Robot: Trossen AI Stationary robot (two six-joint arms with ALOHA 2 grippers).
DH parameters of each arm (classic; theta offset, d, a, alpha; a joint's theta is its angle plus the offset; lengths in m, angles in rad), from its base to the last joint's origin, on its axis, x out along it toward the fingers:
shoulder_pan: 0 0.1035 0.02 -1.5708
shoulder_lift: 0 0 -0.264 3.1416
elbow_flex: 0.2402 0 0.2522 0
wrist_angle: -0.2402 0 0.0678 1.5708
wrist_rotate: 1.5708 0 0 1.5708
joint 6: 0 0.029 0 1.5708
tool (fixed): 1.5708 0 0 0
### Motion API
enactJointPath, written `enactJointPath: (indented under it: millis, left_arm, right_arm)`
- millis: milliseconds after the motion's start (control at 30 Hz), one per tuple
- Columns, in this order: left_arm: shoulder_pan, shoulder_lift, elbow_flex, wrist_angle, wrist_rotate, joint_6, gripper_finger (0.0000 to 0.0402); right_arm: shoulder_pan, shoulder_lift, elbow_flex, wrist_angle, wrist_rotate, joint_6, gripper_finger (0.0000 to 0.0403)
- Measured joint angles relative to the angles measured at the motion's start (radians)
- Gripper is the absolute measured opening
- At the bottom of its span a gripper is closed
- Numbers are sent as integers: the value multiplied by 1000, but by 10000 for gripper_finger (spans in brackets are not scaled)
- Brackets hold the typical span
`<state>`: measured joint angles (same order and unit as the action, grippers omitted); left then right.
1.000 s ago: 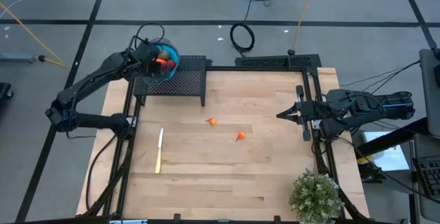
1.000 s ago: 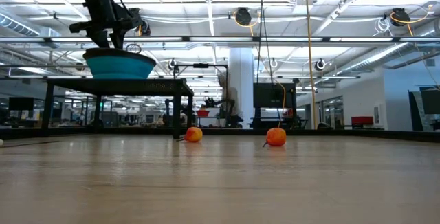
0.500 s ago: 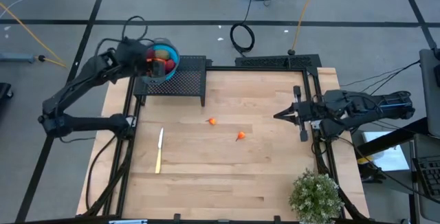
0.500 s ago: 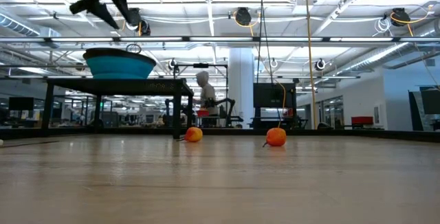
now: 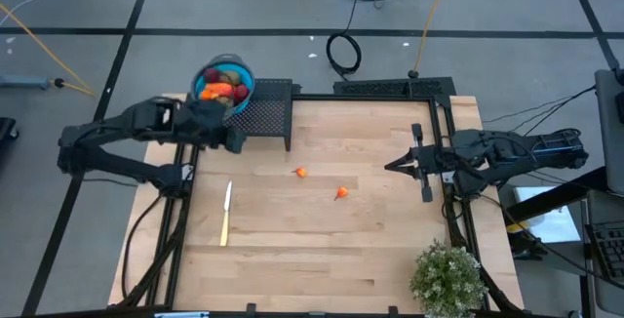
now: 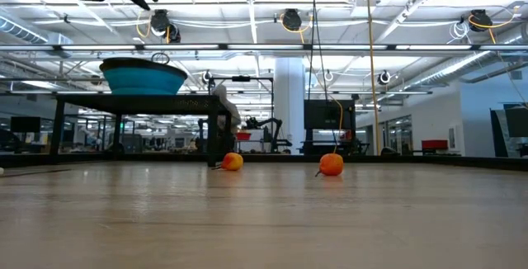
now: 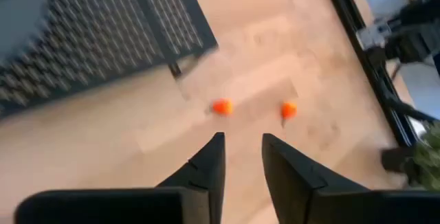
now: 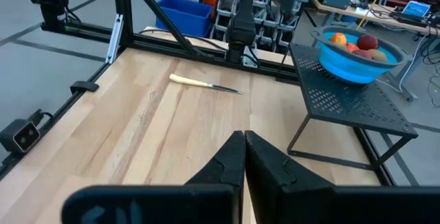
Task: Pick & Place Fruit
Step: Put the pear into the blue strainer bowl on the shelf
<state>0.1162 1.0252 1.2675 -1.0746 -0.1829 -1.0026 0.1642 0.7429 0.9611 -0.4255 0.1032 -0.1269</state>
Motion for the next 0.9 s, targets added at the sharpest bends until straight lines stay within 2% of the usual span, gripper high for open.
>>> enactJointPath:
  millis: [200, 433, 533, 733, 900]
  left_arm:
    - [-139, 66, 0, -1, -1, -155, 55]
    - [-242, 159, 0, -1, -1, -243, 6]
    - [-270, 191, 0, -1, -2, -278, 6]
    - [-317, 243, 0, 2, -2, -370, 19]
    - [-371, 282, 0, 2, 0, -461, 4]
  right_arm:
    - [0, -3, 0, -52, -1, -44, 4]
    - [0, -69, 0, -105, -3, -42, 4]
    - [0, -117, 0, -131, -24, -31, 1]
    - [0, -212, -43, -151, -163, -10, 1]
    - [0, -292, -128, -148, -158, 23, 1]
